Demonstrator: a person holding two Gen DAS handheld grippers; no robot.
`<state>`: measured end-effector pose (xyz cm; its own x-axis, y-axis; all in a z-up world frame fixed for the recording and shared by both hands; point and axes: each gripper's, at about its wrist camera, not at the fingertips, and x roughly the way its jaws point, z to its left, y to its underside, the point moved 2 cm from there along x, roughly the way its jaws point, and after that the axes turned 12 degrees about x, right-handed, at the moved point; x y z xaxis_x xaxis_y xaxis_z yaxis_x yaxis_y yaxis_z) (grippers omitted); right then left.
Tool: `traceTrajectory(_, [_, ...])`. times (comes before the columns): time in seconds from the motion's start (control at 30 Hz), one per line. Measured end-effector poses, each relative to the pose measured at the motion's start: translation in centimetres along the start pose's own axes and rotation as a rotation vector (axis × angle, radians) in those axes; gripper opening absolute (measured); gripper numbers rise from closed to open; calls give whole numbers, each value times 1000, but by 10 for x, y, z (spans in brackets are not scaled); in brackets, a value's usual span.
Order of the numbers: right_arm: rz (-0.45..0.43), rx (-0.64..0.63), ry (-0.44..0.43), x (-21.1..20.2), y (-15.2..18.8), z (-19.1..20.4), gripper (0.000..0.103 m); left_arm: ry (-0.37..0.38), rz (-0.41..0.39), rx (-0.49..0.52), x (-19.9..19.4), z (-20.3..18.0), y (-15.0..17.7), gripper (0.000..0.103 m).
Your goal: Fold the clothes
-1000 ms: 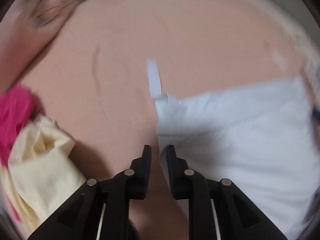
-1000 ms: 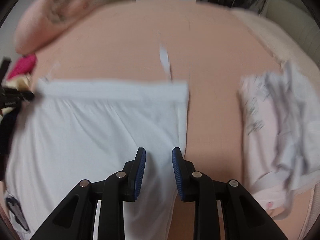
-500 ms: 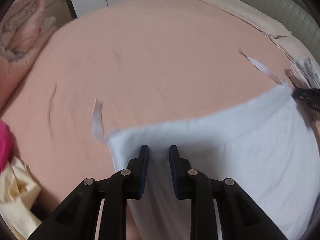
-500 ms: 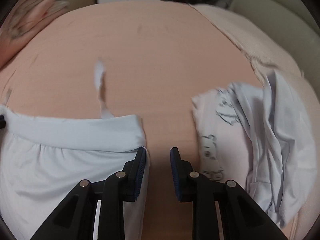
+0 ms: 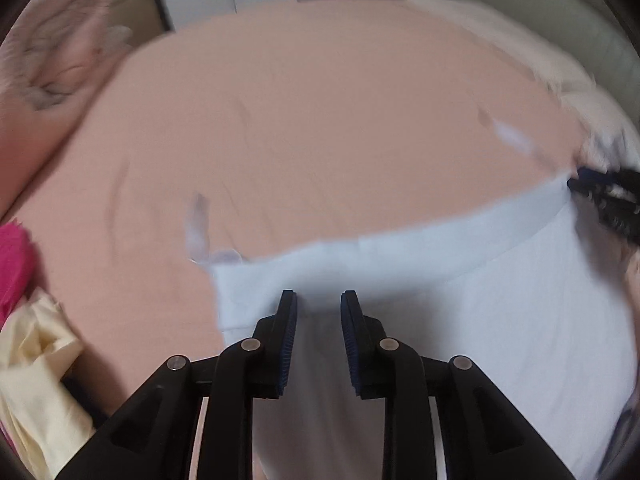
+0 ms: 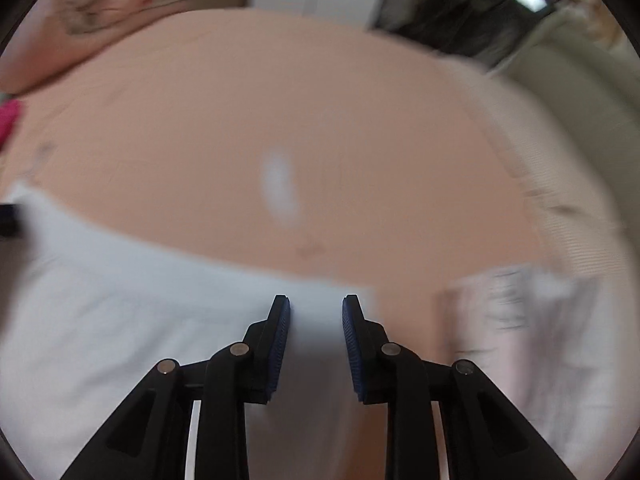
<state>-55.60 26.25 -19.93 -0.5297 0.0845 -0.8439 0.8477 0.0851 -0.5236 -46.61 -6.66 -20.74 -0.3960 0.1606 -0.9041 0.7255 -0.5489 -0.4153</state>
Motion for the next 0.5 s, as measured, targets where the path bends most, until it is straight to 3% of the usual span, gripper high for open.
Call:
traceTrajectory(0.03, [-17, 8, 32, -7, -1, -5, 25, 23, -7, 23, -10, -8, 7, 26])
traceTrajectory(0.1, [45, 17, -87, -22, -1, 5, 27, 69, -21, 70, -31, -24, 20, 49])
traceTrajectory(0.13, [80, 3, -142, -35, 10, 4, 28, 83, -18, 106, -38, -32, 27, 54])
traceTrajectory(0.27, [169, -185, -284, -75, 75, 17, 28, 39, 90, 270, -29, -60, 62, 58])
traceTrajectory(0.3, [177, -244, -232, -69, 92, 15, 28, 23, 124, 300, -24, -64, 74, 63])
traceTrajectory(0.37, [202, -329, -115, -53, 122, 10, 28, -1, 104, 284, -34, -58, 88, 64])
traceTrajectory(0.43, [191, -237, -140, -64, 123, -10, 29, -49, 146, 226, -47, -44, 97, 64])
traceTrajectory(0.5, [180, -144, -166, -76, 124, -30, 29, -28, 75, 193, -70, -46, 101, 63])
